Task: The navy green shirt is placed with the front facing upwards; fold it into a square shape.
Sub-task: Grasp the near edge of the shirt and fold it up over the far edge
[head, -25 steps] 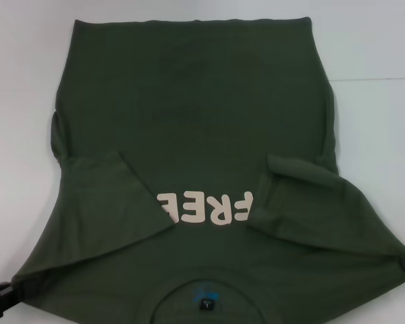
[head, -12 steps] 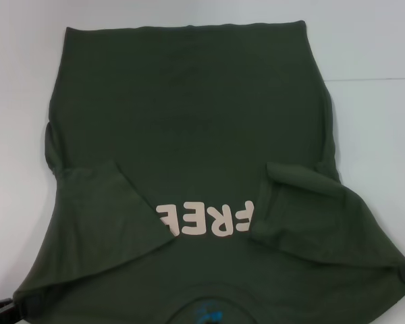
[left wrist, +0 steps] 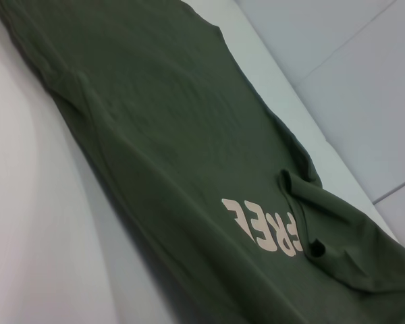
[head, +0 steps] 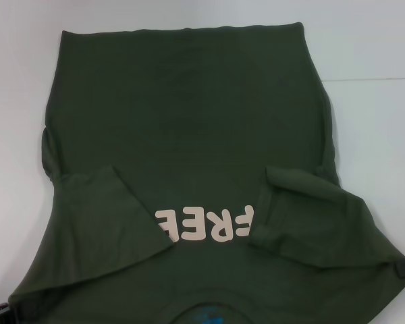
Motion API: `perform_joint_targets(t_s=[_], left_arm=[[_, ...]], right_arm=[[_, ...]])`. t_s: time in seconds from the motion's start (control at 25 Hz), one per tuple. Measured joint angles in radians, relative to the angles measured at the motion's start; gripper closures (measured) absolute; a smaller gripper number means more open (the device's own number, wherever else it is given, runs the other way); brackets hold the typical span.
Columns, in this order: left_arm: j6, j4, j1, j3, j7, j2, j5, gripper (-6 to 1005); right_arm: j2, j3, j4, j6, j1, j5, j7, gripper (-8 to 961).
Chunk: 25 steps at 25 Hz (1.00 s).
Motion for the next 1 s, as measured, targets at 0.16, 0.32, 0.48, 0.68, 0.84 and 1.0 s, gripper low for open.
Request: perform_joint_targets(t_s=[0.16,0.32,0.48,0.68,0.84,1.0], left_arm=[[0.0,-0.004,-0.011,-0.001,-0.014,0.003,-0.012,966],[-0.005,-0.01,-0.034,-0.026,-0.036,0.008,-0.027,966],[-0.014,-0.037,-0.065,-0.089,-0.065,0.019,-0.047,967],[-0.059,-0.092,-0.095,-0.156,-0.102,0.037,-0.09,967],[-0.112,-0.144,-0.116,-0.166,-0.117,0.045,-0.136,967],[-0.16,-0.19,-0.141,-0.167,-0.12,0.049,-0.19,967]], right_arm=[[-0.012,0.001,0.025,0.008,-0.002,0.042,-0.003,933],[-0.023,0.031,0.048,0.021,-0.004,0.091,-0.004,933],[-0.042,0.079,0.096,0.066,-0.002,0.121,-0.004,933],[-0.06,0.101,0.167,0.167,-0.003,0.181,-0.004,933],[-0.058,0.102,0.206,0.248,-0.004,0.242,-0.008,933],[-0.054,0.101,0.251,0.322,0.008,0.295,-0.025,933]])
